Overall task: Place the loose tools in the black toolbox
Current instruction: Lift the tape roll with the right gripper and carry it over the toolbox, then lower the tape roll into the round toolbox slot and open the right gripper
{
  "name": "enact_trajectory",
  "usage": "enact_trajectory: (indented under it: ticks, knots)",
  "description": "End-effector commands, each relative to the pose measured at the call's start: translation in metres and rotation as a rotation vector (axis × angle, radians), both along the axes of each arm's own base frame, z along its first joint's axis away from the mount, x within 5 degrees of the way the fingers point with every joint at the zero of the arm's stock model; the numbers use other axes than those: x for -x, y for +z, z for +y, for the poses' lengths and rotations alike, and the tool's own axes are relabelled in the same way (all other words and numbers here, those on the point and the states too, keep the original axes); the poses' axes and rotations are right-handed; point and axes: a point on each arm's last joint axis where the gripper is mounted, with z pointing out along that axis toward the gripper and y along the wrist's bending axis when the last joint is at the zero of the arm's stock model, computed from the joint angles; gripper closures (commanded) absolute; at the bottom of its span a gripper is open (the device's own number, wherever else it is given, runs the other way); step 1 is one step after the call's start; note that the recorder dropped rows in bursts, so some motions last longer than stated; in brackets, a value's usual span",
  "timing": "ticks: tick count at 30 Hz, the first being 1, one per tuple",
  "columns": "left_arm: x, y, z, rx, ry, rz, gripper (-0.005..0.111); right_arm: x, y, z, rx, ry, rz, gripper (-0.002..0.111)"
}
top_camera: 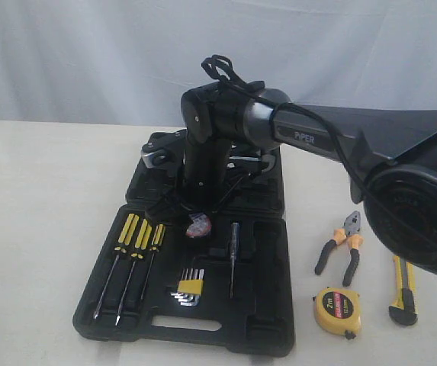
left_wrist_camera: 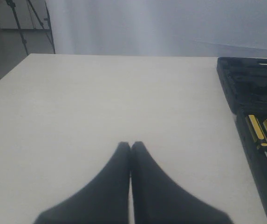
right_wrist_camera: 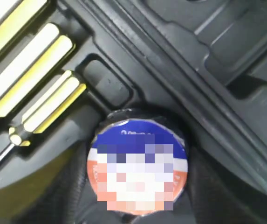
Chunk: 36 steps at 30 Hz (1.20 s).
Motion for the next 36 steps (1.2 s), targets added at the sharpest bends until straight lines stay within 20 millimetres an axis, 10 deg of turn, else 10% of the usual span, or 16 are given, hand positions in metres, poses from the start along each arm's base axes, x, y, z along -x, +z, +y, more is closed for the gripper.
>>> enact_trajectory:
  ticks: [1, 23, 30, 36]
  knots:
    - [-0.0001, -0.0003, -0.0002, 0.005, -0.003, -0.005, 0.107, 0.0004, 0.0018, -0.0004, -0.001, 0.007, 0.009, 0.09]
    - [-0.0001, -0.0003, -0.0002, 0.005, -0.003, -0.005, 0.107, 0.0001, 0.001, -0.0025, 0.023, 0.012, 0.008, 0.09]
    - [-0.0001, -0.0003, -0.0002, 0.005, -0.003, -0.005, 0.107, -0.0001, 0.0011, -0.0024, 0.022, 0.011, 0.006, 0.046]
    - [-0.0001, -0.0003, -0.0002, 0.005, -0.003, -0.005, 0.107, -0.0001, 0.0011, -0.0024, 0.022, 0.011, 0.006, 0.044]
